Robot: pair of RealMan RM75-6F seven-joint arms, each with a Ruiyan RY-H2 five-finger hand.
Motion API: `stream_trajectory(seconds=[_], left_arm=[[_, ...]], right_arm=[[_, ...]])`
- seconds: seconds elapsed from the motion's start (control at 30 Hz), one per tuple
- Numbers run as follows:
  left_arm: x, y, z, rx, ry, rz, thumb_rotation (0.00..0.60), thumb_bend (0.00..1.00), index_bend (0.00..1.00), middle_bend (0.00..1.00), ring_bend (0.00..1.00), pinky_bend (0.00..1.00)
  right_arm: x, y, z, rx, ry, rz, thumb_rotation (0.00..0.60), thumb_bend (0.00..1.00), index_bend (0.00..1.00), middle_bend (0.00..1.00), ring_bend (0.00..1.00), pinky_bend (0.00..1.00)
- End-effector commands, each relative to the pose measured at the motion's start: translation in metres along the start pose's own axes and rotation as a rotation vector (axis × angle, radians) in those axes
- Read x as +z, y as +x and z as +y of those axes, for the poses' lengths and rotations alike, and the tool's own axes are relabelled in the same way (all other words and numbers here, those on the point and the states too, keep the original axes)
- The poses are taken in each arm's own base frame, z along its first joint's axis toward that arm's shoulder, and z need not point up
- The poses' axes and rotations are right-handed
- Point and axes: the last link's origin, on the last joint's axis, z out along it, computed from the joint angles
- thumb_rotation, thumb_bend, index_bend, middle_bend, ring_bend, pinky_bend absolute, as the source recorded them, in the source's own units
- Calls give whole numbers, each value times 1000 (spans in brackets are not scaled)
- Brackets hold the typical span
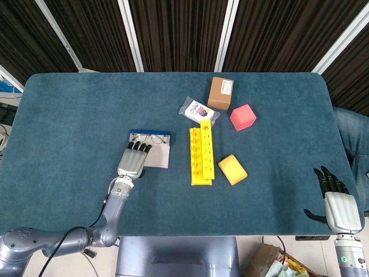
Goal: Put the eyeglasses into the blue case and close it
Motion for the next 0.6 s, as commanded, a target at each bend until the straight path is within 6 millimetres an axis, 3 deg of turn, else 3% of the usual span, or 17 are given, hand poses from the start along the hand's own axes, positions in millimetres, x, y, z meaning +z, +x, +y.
stream_trajectory(seconds=[0.03, 0.6], left_arm=[[1, 0, 2, 4, 0, 1, 600, 218, 188, 209, 115, 155], [7, -3, 6, 20, 10, 19, 600, 218, 271, 209, 115, 155]], right_arm=[[0, 0, 0, 0, 0, 0, 600, 157, 0, 0, 116, 187], [0, 0, 0, 2, 0, -1, 600, 157, 0, 0, 116, 187]])
